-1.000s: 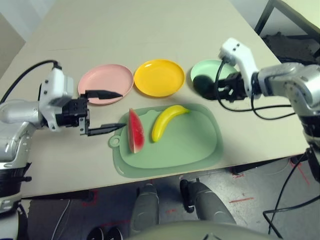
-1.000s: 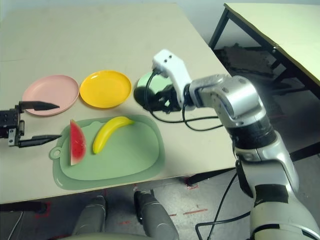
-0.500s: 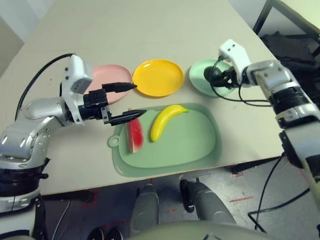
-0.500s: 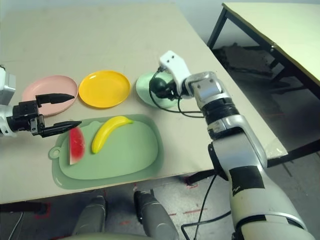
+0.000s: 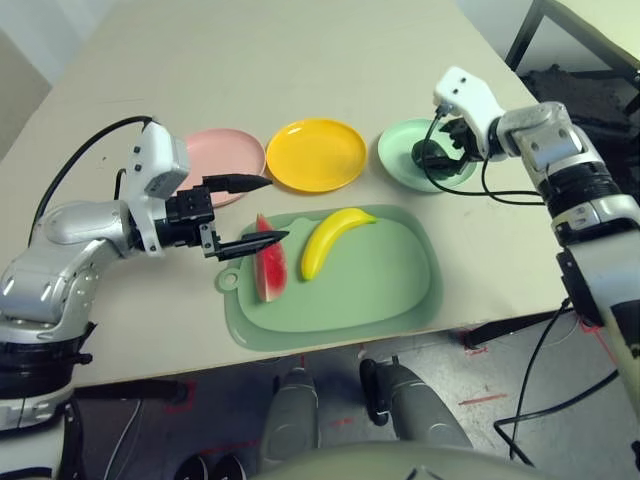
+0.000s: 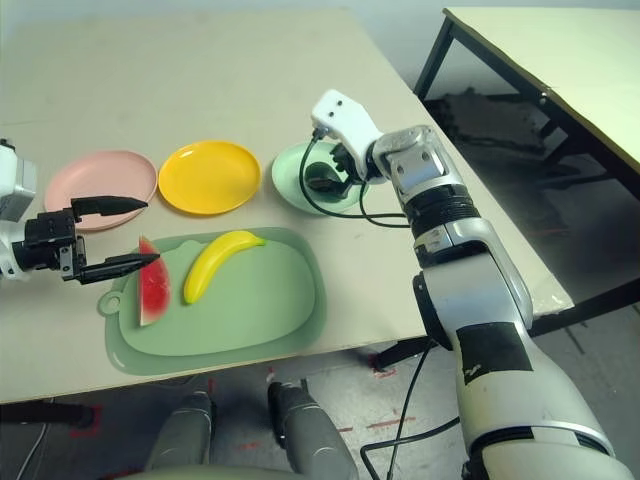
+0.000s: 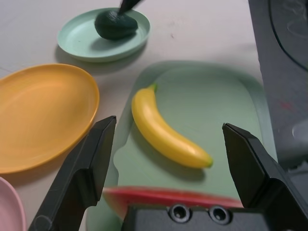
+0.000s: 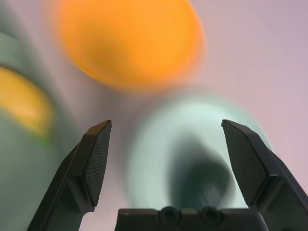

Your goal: Place the fruits into color-matched plates.

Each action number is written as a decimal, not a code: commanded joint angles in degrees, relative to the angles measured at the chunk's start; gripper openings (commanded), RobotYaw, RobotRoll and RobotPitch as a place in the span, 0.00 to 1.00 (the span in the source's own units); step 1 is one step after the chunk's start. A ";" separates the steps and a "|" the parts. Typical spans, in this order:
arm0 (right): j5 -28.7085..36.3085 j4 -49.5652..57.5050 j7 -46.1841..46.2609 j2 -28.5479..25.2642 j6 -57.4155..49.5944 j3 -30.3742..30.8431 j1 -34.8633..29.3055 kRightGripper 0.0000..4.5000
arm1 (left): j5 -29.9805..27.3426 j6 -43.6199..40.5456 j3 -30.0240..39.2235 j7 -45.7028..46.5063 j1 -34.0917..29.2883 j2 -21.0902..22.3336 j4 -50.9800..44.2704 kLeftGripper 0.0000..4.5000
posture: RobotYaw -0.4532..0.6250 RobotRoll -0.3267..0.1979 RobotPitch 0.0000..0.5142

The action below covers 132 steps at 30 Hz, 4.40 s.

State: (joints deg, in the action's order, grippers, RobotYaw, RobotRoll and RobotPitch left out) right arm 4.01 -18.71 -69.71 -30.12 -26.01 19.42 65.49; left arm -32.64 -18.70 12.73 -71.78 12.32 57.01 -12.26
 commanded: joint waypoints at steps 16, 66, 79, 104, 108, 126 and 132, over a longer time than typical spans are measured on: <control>1.25 6.03 -1.10 10.79 3.24 6.35 -10.86 0.99 | 6.35 9.54 1.01 -5.32 -1.90 4.23 5.54 1.00 | 0.47 0.62 0.36; -11.60 -15.83 -1.70 10.56 11.66 6.22 1.98 0.39 | 6.20 8.29 1.06 -1.09 1.95 3.64 4.49 1.00 | 0.48 0.62 0.36; -13.63 -49.37 23.97 25.07 21.44 -2.27 13.26 0.39 | 12.24 1.30 -0.84 14.97 8.36 -0.37 9.20 1.00 | 0.50 0.62 0.36; -18.39 -54.01 34.49 23.35 28.46 -6.34 19.18 0.99 | 16.89 3.61 -8.03 15.96 14.56 -5.01 10.38 1.00 | 0.49 0.62 0.34; -14.72 -48.21 23.53 20.05 26.14 -8.72 17.90 0.99 | 19.12 12.97 -10.44 7.42 16.84 -1.61 13.35 1.00 | 0.49 0.62 0.35; 22.08 40.26 7.56 4.36 -29.55 -20.04 -42.74 0.99 | 17.96 58.48 -38.32 -20.72 37.98 7.98 31.97 1.00 | 0.42 0.62 0.38; 19.75 39.35 11.03 9.08 -7.04 -20.70 -53.72 0.99 | 16.71 66.72 -50.09 -20.72 43.10 10.35 32.90 1.00 | 0.41 0.62 0.36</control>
State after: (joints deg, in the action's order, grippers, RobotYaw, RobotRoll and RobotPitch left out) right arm 24.55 21.58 -59.30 -21.58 -39.47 -0.97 12.62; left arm -15.54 45.89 -34.77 -91.86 54.41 66.83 20.13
